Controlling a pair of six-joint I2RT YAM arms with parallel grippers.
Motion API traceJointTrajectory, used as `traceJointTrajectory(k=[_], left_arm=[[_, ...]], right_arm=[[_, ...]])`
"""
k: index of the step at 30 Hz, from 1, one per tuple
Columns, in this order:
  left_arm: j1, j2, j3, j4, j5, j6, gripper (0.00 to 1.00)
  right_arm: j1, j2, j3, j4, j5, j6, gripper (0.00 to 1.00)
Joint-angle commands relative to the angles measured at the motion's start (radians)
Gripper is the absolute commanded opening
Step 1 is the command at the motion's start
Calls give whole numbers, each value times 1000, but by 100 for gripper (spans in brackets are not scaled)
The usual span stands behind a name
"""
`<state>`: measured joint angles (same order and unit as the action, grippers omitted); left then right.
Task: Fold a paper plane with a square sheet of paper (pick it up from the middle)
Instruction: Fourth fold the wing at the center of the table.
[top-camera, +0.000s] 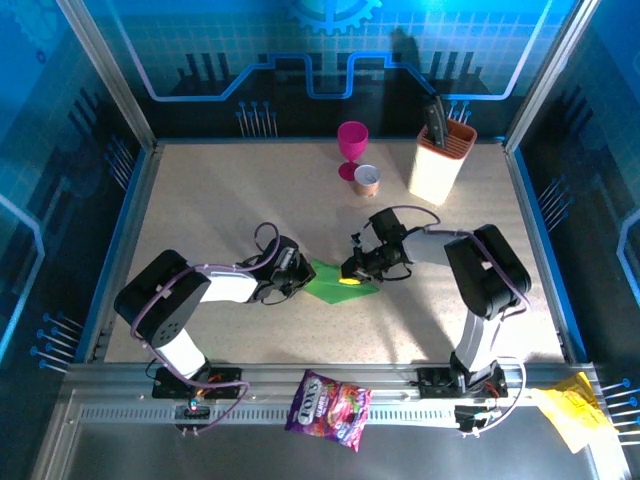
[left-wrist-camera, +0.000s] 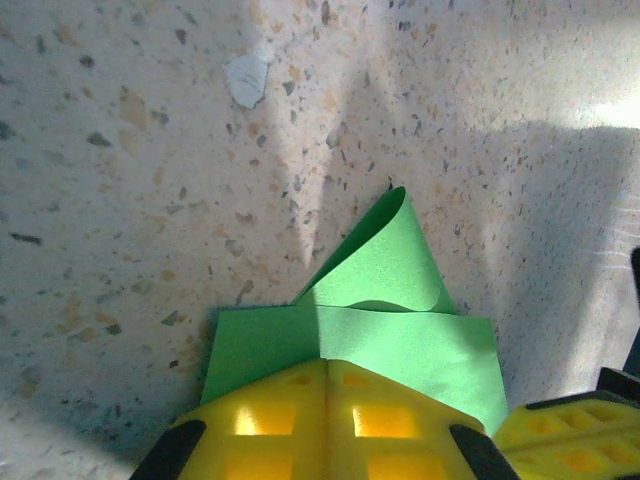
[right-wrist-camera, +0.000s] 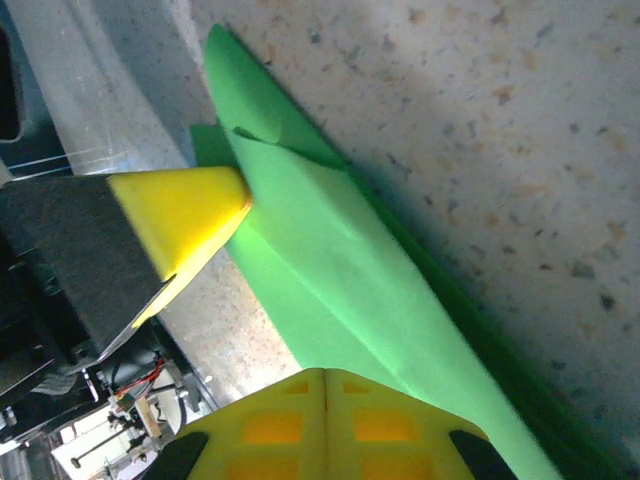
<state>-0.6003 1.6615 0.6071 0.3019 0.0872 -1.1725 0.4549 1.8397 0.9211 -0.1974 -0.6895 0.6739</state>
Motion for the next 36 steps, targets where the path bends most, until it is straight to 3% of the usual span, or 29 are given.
traceJointTrajectory(k=[1, 11, 29, 32, 36], left_arm=[[2, 31, -36, -138, -33, 14, 0], [19, -9, -49, -147, -49, 9, 0], [210, -149, -153, -172, -32, 27, 0], [209, -211, -58, -303, -29, 85, 0], [159, -230, 38, -348, 11, 50, 0]], right_arm=[[1, 48, -7, -30, 42, 4, 0], [-57, 74, -88, -150, 176, 6, 0], [-67, 100, -130, -185, 234, 33, 0], [-67, 68, -175, -142, 226, 101, 0], [-40, -10, -242, 42, 180, 359, 0]])
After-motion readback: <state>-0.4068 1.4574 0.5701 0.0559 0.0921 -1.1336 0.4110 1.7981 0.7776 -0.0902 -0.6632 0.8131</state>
